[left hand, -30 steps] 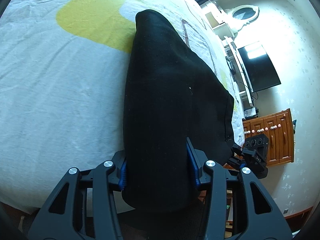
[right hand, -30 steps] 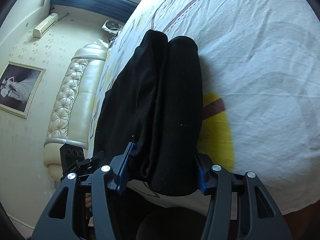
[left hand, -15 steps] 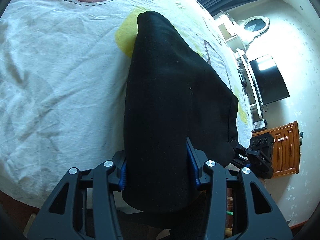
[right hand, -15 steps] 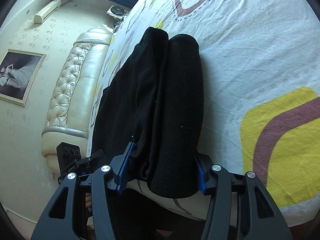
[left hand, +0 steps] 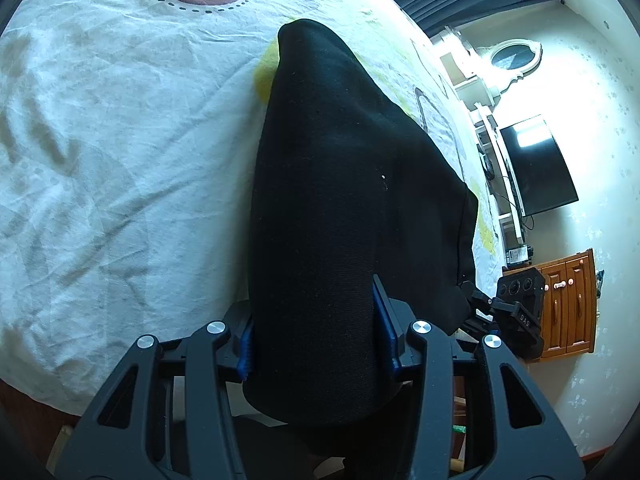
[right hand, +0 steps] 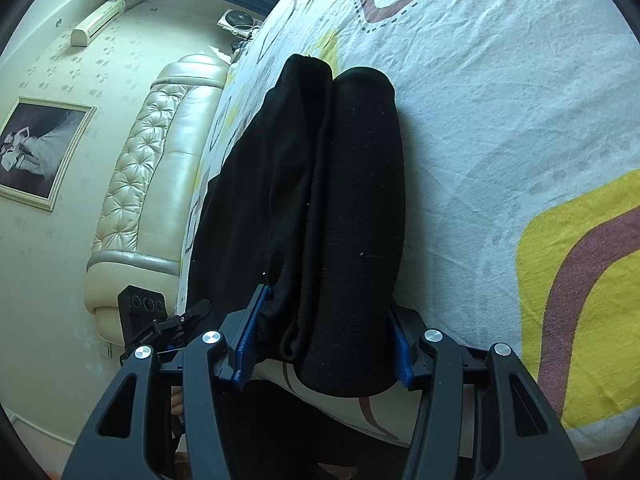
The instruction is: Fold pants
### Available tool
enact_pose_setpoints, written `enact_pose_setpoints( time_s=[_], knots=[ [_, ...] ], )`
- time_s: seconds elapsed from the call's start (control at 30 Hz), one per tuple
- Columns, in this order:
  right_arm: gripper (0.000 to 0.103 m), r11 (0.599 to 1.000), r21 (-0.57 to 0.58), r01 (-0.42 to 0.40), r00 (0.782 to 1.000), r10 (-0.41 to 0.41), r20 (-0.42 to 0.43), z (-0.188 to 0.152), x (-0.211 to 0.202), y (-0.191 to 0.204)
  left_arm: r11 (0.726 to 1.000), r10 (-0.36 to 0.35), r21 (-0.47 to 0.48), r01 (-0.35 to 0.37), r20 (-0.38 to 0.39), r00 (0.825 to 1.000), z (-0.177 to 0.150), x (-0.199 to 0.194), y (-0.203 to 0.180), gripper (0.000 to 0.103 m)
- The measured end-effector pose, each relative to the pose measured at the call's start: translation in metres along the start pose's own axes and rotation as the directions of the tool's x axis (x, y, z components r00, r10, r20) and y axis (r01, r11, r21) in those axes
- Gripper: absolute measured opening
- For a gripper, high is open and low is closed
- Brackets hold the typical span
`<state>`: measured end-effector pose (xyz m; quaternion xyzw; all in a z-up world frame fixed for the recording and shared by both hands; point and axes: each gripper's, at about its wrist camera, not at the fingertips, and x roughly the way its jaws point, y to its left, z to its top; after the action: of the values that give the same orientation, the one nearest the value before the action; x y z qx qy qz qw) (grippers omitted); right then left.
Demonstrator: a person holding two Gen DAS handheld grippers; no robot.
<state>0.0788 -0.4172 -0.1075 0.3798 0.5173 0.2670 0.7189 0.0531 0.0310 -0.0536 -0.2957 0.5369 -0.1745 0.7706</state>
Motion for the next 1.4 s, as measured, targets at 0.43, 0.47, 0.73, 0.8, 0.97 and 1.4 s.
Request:
enact_pose_setpoints(
  time_s=[0.43,0.47,0.73,0.8,0.97,1.4],
  knots=[
    [0.077,1.000,-0.010,0.017,0.997,-0.016,0.082,0.015,-0.036,0.005,0.991,-0.133,0.024,0.131,0.077,0.988,0.010,-0.035,0.021,0.078],
    [0.079,1.000,-0.004,0.011,0.995,-0.011,0.098,0.022,-0.039,0.003,0.991,-0.128,0.034,0.126,0.085,0.988,0.014,-0.036,0.024,0.079],
    [0.079,0.994,0.071,-0.080,0.988,0.070,0.135,0.075,-0.013,-0.016,0.985,-0.169,-0.019,0.170,0.051,0.984,0.069,0.009,0.029,0.079],
    [0.079,0.990,0.073,-0.120,0.985,0.110,0.133,0.083,-0.004,-0.014,0.986,-0.169,0.002,0.169,0.045,0.985,0.081,0.019,0.026,0.079],
    [0.080,0.998,-0.007,-0.057,0.994,0.057,0.089,0.099,0.018,0.003,0.984,-0.175,0.017,0.175,0.006,0.985,0.102,0.039,0.019,0.084],
    [0.047,0.997,-0.073,0.009,0.994,-0.001,0.105,0.095,0.029,0.006,0.991,-0.001,0.136,-0.006,0.049,0.999,0.103,0.042,0.000,0.043]
  ],
)
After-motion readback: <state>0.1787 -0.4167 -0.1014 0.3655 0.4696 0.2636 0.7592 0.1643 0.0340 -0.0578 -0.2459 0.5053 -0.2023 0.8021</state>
